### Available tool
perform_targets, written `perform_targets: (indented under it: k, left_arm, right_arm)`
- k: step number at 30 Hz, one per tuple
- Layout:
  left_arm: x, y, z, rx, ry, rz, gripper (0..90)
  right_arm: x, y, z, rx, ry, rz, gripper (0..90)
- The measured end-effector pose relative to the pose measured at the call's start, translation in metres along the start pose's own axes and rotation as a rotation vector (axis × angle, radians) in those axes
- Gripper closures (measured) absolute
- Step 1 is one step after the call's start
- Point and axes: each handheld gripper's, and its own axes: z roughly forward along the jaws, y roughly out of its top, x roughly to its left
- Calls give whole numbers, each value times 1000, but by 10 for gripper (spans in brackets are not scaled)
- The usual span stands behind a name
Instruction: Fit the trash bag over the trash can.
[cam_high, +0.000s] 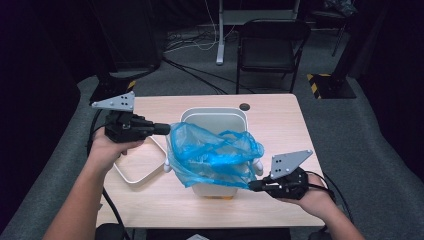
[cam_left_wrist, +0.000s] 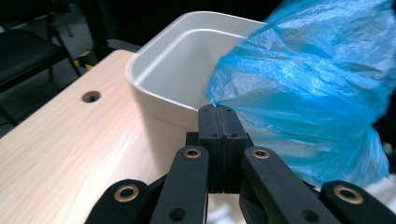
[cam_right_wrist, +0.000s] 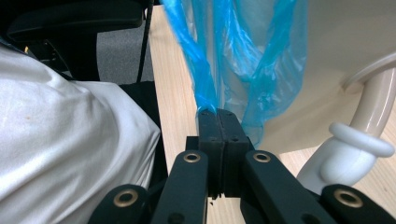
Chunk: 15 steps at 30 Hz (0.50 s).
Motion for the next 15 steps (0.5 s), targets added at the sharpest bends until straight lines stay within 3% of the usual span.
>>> perform_targets:
  k: [5,10,15]
  left_arm:
    - [15,-1,9,10,20,-32,897]
    - [16,-4,16,18,8,-35,898]
    - [11,-5,10,-4,-10,-28,897]
  right_arm:
    - [1,-3,1,3,7,3,900]
    - [2,-4,-2,-11,11,0,889]
    - [-1,-2,-20,-75,34,34,749]
